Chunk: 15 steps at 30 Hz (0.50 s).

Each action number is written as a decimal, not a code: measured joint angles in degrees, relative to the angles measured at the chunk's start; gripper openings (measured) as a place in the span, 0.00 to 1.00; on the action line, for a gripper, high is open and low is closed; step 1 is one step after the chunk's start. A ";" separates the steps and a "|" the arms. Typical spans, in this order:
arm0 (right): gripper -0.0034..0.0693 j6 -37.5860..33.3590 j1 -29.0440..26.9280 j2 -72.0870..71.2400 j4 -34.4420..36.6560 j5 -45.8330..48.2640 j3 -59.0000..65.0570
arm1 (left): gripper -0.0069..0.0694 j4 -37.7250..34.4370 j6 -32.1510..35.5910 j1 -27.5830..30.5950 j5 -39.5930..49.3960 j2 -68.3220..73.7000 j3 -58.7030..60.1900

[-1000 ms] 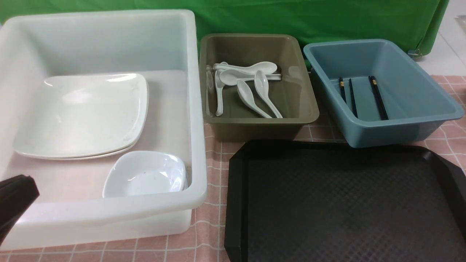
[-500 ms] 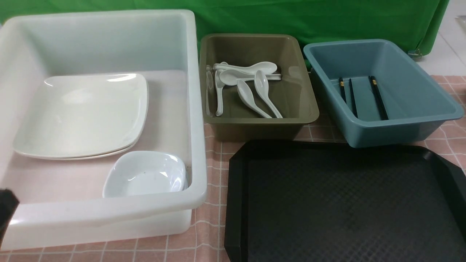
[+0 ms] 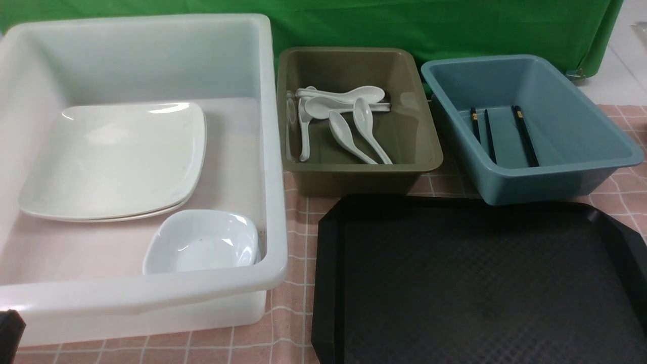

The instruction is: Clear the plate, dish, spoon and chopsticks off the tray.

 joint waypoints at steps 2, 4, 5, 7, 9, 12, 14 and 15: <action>0.38 0.00 0.00 0.00 0.00 0.00 0.00 | 0.09 0.05 0.00 0.00 0.20 0.00 0.00; 0.38 0.00 0.00 0.00 0.00 0.00 0.00 | 0.09 0.07 0.00 0.00 0.33 0.00 0.00; 0.38 0.00 0.00 0.00 0.00 0.00 0.00 | 0.09 0.11 0.00 0.00 0.33 0.00 0.00; 0.38 0.00 0.00 0.00 0.00 0.00 0.00 | 0.09 0.11 0.00 0.00 0.33 0.00 0.00; 0.38 0.00 0.00 0.00 0.00 0.00 0.00 | 0.09 0.19 0.00 0.00 0.33 0.00 0.00; 0.38 0.00 0.00 0.00 0.00 0.00 0.00 | 0.09 0.19 0.00 0.00 0.33 0.00 0.00; 0.38 0.00 0.00 0.00 0.00 0.00 0.00 | 0.09 0.21 0.00 0.00 0.33 0.00 0.00; 0.38 0.00 0.00 0.00 0.00 0.00 0.00 | 0.09 0.21 0.00 0.00 0.33 0.00 0.00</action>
